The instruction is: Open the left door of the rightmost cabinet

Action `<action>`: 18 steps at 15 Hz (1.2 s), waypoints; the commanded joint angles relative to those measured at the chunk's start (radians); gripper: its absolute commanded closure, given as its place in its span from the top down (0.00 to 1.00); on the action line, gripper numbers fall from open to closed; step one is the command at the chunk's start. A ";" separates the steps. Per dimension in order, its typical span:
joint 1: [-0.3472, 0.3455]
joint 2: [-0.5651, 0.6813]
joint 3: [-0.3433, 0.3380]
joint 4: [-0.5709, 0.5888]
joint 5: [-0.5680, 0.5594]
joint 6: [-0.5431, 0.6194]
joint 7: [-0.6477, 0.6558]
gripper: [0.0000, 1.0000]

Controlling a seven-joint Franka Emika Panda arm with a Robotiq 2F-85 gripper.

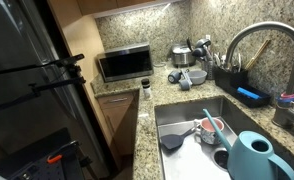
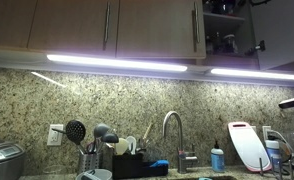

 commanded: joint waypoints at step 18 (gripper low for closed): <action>0.699 -0.587 -0.125 -0.713 -0.463 0.138 0.171 0.00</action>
